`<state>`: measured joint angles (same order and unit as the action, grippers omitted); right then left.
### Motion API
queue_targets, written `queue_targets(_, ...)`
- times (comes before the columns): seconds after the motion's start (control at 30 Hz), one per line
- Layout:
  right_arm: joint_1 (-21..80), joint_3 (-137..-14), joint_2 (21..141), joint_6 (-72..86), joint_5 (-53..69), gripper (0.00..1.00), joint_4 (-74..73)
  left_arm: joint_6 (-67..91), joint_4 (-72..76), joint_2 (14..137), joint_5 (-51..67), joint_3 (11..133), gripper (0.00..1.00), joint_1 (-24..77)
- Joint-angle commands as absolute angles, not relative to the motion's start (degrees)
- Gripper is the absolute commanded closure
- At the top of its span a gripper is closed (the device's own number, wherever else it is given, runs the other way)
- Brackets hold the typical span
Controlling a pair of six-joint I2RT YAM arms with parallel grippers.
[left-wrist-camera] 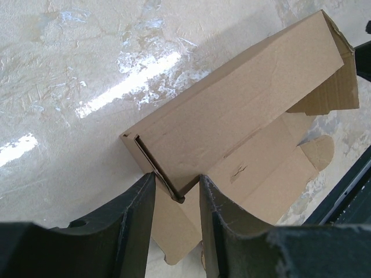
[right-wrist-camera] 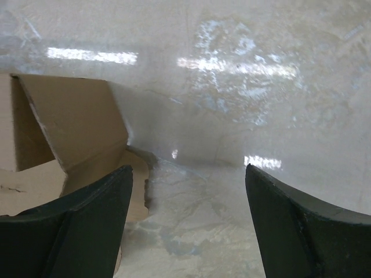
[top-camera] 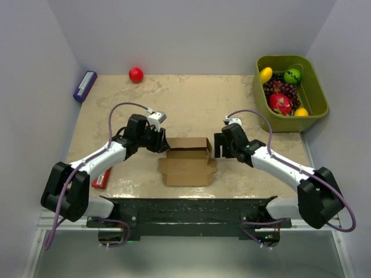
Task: Fold the paper box
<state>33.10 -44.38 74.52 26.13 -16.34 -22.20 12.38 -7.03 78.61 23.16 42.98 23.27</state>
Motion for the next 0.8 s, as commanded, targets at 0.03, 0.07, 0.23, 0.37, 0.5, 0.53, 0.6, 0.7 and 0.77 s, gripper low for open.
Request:
queue_targets(0.03, 33.3, -42.3, 75.0, 18.7, -11.3, 0.19, -9.7, 10.0, -8.5, 78.6, 23.0, 44.8, 0.6, 23.2)
queue_targets(0.07, 33.2, -41.6, 74.9, 18.2, -10.6, 0.19, -7.7, 9.8, -8.8, 78.6, 22.8, 44.9, 0.6, 23.2)
queue_targets(0.23, 33.3, -41.0, 75.0, 17.1, -5.5, 0.2, -4.0, 9.5, -9.1, 78.1, 22.4, 45.1, 0.6, 23.2)
queue_targets(0.37, 33.3, -40.3, 74.7, 16.4, -3.0, 0.21, -1.7, 9.5, -9.1, 78.1, 22.8, 45.0, 0.6, 23.2)
queue_targets(0.5, 33.3, -38.9, 74.4, 16.1, -0.3, 0.22, -0.3, 9.6, -9.1, 78.2, 23.1, 45.1, 0.6, 23.2)
queue_targets(0.53, 33.4, -38.5, 74.2, 16.0, -0.1, 0.22, 1.6, 9.7, -9.1, 78.2, 23.2, 45.1, 0.6, 23.2)
queue_targets(0.6, 33.4, -38.0, 74.0, 16.0, -0.1, 0.22, 2.3, 9.6, -9.1, 78.2, 23.3, 45.1, 0.61, 23.2)
queue_targets(0.7, 33.5, -36.9, 74.0, 15.8, 0.1, 0.23, 4.3, 9.6, -9.3, 78.3, 23.3, 45.2, 0.61, 23.2)
queue_targets(0.77, 33.7, -36.7, 74.5, 15.8, 1.8, 0.23, 4.7, 9.6, -9.3, 78.3, 23.3, 45.1, 0.61, 23.2)
